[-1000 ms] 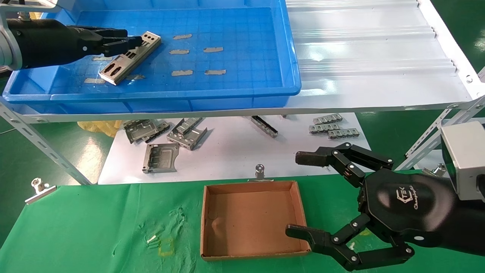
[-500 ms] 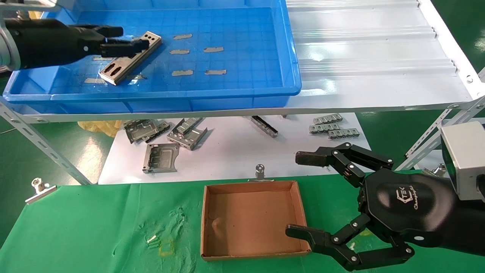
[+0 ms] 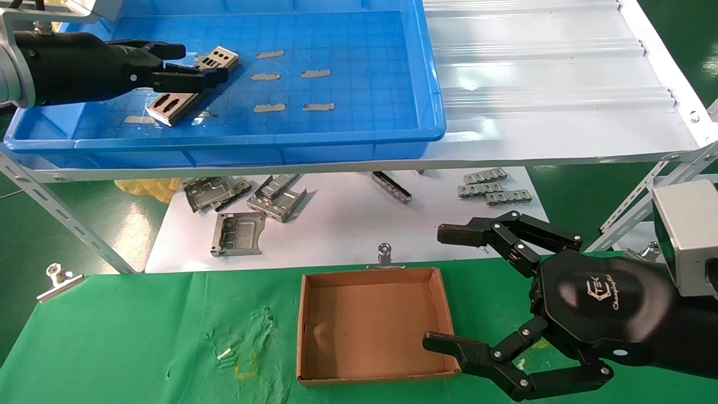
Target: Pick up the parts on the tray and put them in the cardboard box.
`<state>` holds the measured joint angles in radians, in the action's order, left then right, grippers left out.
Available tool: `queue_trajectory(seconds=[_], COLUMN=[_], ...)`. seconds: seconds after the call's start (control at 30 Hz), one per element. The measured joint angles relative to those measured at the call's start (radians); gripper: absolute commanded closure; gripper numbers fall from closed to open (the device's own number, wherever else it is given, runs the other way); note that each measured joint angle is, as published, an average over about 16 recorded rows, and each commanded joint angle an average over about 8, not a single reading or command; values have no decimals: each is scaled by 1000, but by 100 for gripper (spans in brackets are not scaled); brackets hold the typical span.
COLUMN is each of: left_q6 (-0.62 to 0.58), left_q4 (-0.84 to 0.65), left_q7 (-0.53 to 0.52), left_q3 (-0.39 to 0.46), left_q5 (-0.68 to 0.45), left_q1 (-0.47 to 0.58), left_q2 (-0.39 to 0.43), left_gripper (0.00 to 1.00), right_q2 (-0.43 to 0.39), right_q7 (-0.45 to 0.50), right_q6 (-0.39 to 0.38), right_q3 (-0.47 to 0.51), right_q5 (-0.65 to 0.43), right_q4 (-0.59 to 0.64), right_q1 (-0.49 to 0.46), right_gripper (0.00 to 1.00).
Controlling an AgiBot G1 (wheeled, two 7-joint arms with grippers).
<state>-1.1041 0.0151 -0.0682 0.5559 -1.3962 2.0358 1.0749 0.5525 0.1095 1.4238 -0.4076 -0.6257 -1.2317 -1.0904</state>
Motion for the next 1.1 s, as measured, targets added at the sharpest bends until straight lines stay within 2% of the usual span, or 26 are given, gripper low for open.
queue_trajectory(seconds=[1.1], left_q6=[44], left_q4=[-9], left_q7=[8], left_q3=[-3], left_q5=[4], left_q1=[-6], left_q2=[6], left_gripper=[100], right_q2=[0], right_q7=[0], right_q6=[0], right_q3=[0], right_q5=[0], right_q4=[0], right_q1=[0], right_gripper=[0])
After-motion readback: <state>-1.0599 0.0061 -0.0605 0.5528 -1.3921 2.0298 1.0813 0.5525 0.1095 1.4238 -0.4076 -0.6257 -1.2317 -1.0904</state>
